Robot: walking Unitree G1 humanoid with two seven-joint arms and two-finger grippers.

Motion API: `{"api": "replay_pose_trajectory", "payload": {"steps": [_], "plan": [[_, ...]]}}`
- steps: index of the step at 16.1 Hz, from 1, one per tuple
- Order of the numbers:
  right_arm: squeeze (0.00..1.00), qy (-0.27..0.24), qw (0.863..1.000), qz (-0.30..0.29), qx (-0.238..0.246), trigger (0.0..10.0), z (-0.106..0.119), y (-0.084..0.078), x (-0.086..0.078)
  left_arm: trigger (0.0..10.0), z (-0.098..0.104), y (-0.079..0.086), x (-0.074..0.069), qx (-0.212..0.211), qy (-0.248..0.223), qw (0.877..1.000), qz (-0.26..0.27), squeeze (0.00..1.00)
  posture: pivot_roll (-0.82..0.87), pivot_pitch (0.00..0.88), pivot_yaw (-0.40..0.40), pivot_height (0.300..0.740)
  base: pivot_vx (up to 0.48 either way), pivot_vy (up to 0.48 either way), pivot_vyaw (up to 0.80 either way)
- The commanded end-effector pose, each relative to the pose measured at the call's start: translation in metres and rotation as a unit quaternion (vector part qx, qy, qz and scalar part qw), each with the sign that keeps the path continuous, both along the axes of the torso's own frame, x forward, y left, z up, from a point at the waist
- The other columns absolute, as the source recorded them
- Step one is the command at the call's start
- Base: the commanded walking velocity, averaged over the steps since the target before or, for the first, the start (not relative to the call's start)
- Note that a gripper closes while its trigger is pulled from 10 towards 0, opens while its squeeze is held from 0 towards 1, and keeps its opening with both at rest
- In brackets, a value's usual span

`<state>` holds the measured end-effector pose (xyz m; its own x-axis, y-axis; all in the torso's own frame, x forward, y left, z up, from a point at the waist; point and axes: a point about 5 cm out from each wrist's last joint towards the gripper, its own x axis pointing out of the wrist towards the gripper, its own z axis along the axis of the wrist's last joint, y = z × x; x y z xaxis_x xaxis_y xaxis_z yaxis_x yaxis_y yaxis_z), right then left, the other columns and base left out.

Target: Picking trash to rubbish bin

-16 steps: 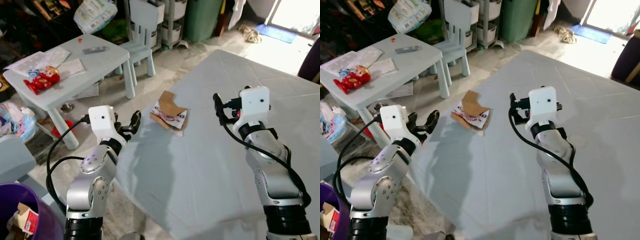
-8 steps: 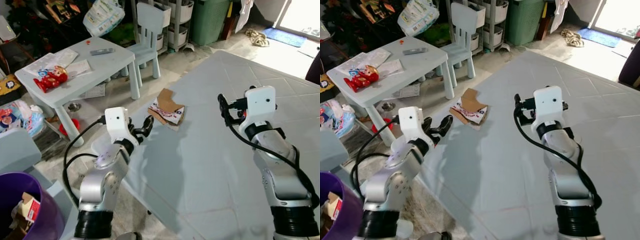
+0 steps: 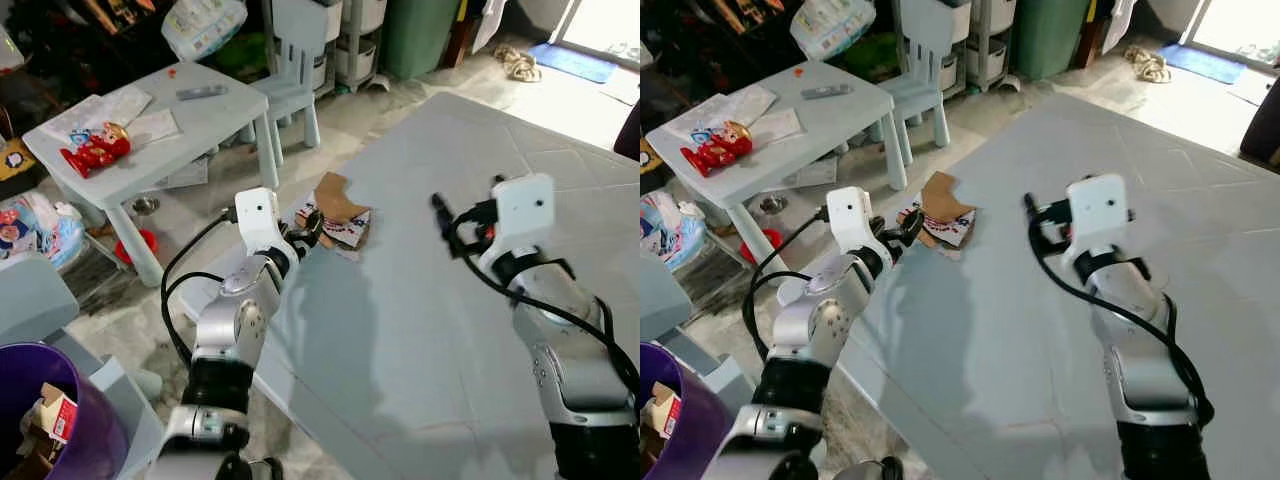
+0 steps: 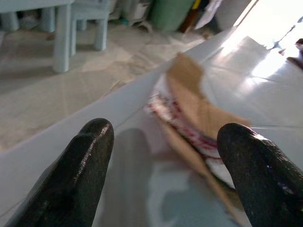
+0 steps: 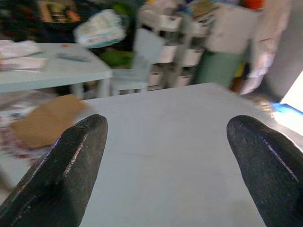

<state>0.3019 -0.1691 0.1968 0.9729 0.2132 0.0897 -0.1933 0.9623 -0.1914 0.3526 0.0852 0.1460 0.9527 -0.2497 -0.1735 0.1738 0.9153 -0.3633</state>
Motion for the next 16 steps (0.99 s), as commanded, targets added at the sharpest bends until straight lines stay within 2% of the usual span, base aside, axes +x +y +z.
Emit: {"api": "replay_pose_trajectory", "payload": {"steps": [1,2,6,9,11,12,14,16], "plan": [[0.00,0.012,0.999,0.040,0.008,10.0,0.000,0.006,-0.007,10.0,-0.001,0.000,0.003,-0.002,0.004,1.000,0.009,0.00,-0.09,0.158,-0.020,0.740,0.000,0.000,0.00],[0.00,0.027,0.997,0.074,0.015,10.0,-0.001,0.010,-0.013,10.0,-0.003,-0.001,0.007,-0.008,0.006,1.000,0.010,0.00,-0.10,0.162,-0.021,0.740,0.000,0.000,0.00],[0.00,0.055,0.989,0.136,0.027,10.0,-0.001,0.014,-0.026,10.0,-0.003,-0.010,0.015,-0.031,0.008,0.999,-0.004,0.00,-0.12,0.168,-0.021,0.740,0.000,0.000,0.00],[0.00,0.059,0.987,0.143,0.033,10.0,0.001,0.017,-0.028,10.0,-0.003,-0.017,0.018,-0.031,0.008,0.999,-0.016,0.00,-0.13,0.167,-0.021,0.740,0.000,0.000,0.00],[0.00,0.068,0.980,0.182,0.048,10.0,0.003,0.027,-0.034,10.0,-0.005,-0.021,0.021,-0.022,0.013,0.999,-0.019,0.00,-0.14,0.166,-0.018,0.740,0.000,0.000,0.00],[0.00,0.082,0.971,0.218,0.058,10.0,0.003,0.033,-0.040,0.0,-0.007,-0.021,0.022,-0.016,0.014,1.000,-0.016,0.00,-0.14,0.167,-0.018,0.740,0.000,0.000,0.00],[0.00,0.098,0.960,0.254,0.065,10.0,0.002,0.039,-0.048,0.0,-0.010,-0.023,0.022,-0.020,0.017,0.999,-0.018,0.00,-0.14,0.168,-0.018,0.740,0.000,0.000,0.00],[0.00,0.106,0.957,0.263,0.066,10.0,0.001,0.041,-0.051,0.0,-0.014,-0.022,0.022,-0.025,0.020,0.999,-0.016,0.00,-0.14,0.168,-0.018,0.740,0.000,0.000,0.00]]}}
